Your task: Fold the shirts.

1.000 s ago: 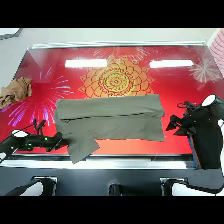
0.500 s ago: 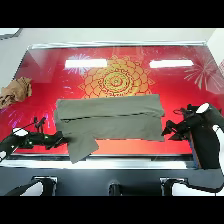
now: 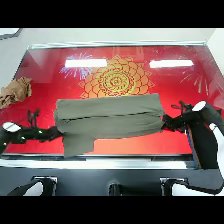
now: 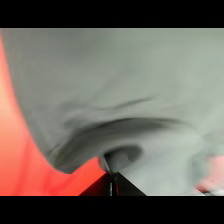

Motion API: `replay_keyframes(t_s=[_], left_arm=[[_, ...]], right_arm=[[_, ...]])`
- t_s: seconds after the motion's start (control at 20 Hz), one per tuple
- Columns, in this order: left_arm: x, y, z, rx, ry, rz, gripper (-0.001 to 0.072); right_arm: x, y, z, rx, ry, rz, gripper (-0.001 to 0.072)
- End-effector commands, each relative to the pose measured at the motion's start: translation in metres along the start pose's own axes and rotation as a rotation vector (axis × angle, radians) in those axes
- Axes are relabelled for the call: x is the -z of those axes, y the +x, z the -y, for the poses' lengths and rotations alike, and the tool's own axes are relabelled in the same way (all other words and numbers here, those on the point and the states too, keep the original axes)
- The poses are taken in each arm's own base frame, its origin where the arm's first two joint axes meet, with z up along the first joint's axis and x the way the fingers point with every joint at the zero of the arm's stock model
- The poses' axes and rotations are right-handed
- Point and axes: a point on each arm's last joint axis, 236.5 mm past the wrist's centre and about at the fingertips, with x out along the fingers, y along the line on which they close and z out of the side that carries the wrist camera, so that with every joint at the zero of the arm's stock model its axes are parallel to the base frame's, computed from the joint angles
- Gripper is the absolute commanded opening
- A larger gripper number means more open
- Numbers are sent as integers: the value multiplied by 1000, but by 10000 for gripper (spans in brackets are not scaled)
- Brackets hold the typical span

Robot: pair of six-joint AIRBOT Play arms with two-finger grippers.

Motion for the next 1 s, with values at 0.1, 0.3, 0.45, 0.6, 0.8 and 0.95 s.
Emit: replay_keyframes(t_s=[0.1, 0.3, 0.45, 0.6, 0.8, 0.95], left_arm=[[-76, -67, 56, 23, 126, 208, 20], [-140, -66, 74, 25, 152, 272, 20], [-177, -38, 68, 33, 111, 215, 21], [-204, -6, 50, 32, 64, 166, 22], [-213, 27, 30, 26, 30, 114, 23], [-203, 45, 20, 26, -20, 55, 145]], right_arm=[[-54, -66, -47, -56, -77, 221, 42], [-113, -73, -86, -55, -147, 434, 42], [-144, -44, -98, -61, -120, 447, 44], [-170, -23, -105, -99, -68, 446, 46], [-184, -4, -103, -124, -12, 448, 49], [-174, 10, -102, -134, 5, 387, 160]])
